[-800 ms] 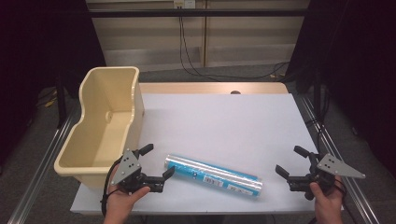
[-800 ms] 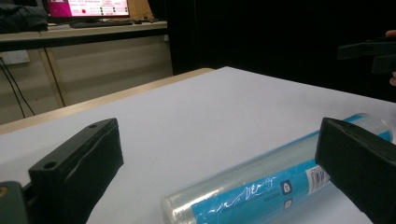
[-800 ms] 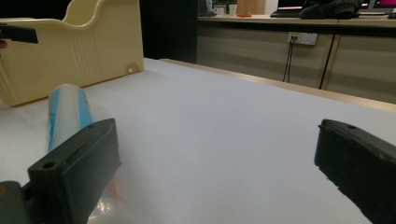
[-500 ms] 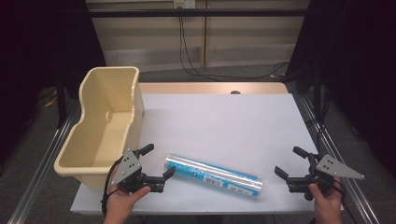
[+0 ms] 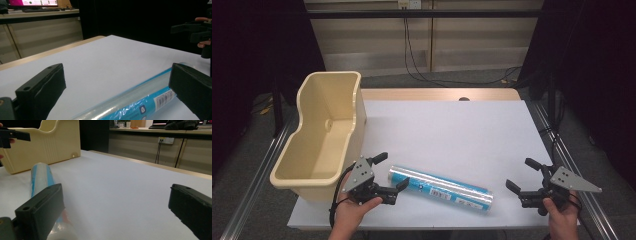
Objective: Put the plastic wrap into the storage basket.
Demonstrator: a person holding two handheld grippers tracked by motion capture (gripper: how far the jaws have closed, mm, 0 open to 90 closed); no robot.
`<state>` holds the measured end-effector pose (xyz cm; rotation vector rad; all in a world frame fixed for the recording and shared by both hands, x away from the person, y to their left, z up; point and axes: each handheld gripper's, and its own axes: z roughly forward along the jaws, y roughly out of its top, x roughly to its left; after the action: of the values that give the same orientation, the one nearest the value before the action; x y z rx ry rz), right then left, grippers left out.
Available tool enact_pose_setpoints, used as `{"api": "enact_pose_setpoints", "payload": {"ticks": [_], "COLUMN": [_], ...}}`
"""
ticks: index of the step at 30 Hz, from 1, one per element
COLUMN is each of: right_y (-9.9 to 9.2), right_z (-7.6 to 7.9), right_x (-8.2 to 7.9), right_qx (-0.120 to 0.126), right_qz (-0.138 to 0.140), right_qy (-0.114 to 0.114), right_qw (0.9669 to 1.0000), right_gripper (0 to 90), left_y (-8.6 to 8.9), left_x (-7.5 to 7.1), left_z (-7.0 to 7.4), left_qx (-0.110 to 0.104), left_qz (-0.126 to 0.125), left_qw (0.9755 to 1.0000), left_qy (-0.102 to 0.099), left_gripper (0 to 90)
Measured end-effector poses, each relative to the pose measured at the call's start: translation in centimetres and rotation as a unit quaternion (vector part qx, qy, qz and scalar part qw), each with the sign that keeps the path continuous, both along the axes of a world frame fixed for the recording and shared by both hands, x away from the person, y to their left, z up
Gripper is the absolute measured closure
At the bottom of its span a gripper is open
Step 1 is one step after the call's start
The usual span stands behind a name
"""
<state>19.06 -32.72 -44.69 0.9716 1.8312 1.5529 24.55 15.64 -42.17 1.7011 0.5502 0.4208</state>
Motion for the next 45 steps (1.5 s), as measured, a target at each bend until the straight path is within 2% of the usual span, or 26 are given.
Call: {"api": "enact_pose_setpoints", "payload": {"ticks": [8,11,17,26,27,29,31,32,33,34,36,38,39,40,41,42,43,44,45], "right_y": [0.1,0.1,0.0,0.0,0.0,0.0,-0.1,-0.1,-0.1,-0.1,-0.1,-0.1,-0.1,-0.1,-0.1,-0.1,-0.1,-0.1,-0.1], "right_z": [0.0,-0.1,-0.1,-0.1,-0.1,-0.1,-0.1,-0.1,-0.1,-0.1,-0.1,-0.1,-0.1,-0.1,-0.1,-0.1,-0.1,-0.1,-0.1], "right_x": [0.0,0.0,0.0,0.0,-0.1,-0.1,0.0,0.0,0.0,0.0,0.0,0.0,0.0,0.0,0.0,0.0,0.0,0.0,0.0], "right_qx": [-0.002,-0.002,-0.004,-0.003,-0.003,-0.003,-0.002,-0.002,-0.002,-0.002,-0.001,-0.002,-0.001,-0.001,-0.001,-0.001,-0.001,-0.001,-0.001], "right_qz": [0.002,0.003,0.006,0.008,0.008,0.007,0.008,0.009,0.009,0.009,0.009,0.010,0.010,0.010,0.010,0.011,0.011,0.011,0.011], "right_qy": [0.001,0.003,0.002,0.002,0.003,0.003,0.003,0.003,0.003,0.003,0.003,0.002,0.003,0.003,0.002,0.003,0.003,0.003,0.003], "right_qw": [1.0000,1.0000,1.0000,1.0000,1.0000,1.0000,1.0000,1.0000,1.0000,1.0000,1.0000,0.9999,0.9999,0.9999,0.9999,0.9999,0.9999,0.9999,0.9999], "right_gripper": [0.0,0.0,0.0,0.0,0.0,0.0,0.0,0.0,0.0,0.0,0.0,0.0,0.0,0.0,0.0,0.0,0.0,0.0,0.0], "left_y": [-1.7,-2.9,-4.1,-6.4,-6.9,-7.1,-7.6,-8.0,-8.0,-8.2,-8.7,-9.2,-9.7,-9.7,-9.9,-10.3,-10.6,-10.6,-10.7], "left_x": [0.7,1.0,1.4,2.3,2.4,2.5,2.6,2.8,2.8,2.9,3.1,3.3,3.3,3.3,3.4,3.6,3.6,3.6,3.8], "left_z": [0.4,0.5,0.6,0.8,0.8,0.7,0.7,0.7,0.7,0.7,0.8,0.9,1.0,1.0,1.1,1.1,1.0,1.0,1.0], "left_qx": [0.003,0.010,0.025,0.037,0.043,0.043,0.053,0.064,0.064,0.070,0.085,0.104,0.123,0.123,0.129,0.154,0.158,0.158,0.169], "left_qz": [-0.030,-0.055,-0.073,-0.111,-0.119,-0.121,-0.127,-0.134,-0.134,-0.139,-0.148,-0.163,-0.172,-0.172,-0.179,-0.187,-0.189,-0.189,-0.193], "left_qw": [0.9995,0.9982,0.9966,0.9922,0.9910,0.9907,0.9893,0.9876,0.9876,0.9864,0.9835,0.9785,0.9740,0.9740,0.9715,0.9656,0.9639,0.9639,0.9606], "left_qy": [0.010,0.022,0.029,0.042,0.044,0.045,0.047,0.051,0.051,0.053,0.061,0.072,0.081,0.081,0.088,0.095,0.101,0.101,0.105], "left_gripper": [0.6,0.3,0.3,0.3,0.3,0.3,0.3,0.3,0.3,0.3,0.6,0.6,0.6,0.6,0.6,0.6,0.5,0.4,0.4]}}
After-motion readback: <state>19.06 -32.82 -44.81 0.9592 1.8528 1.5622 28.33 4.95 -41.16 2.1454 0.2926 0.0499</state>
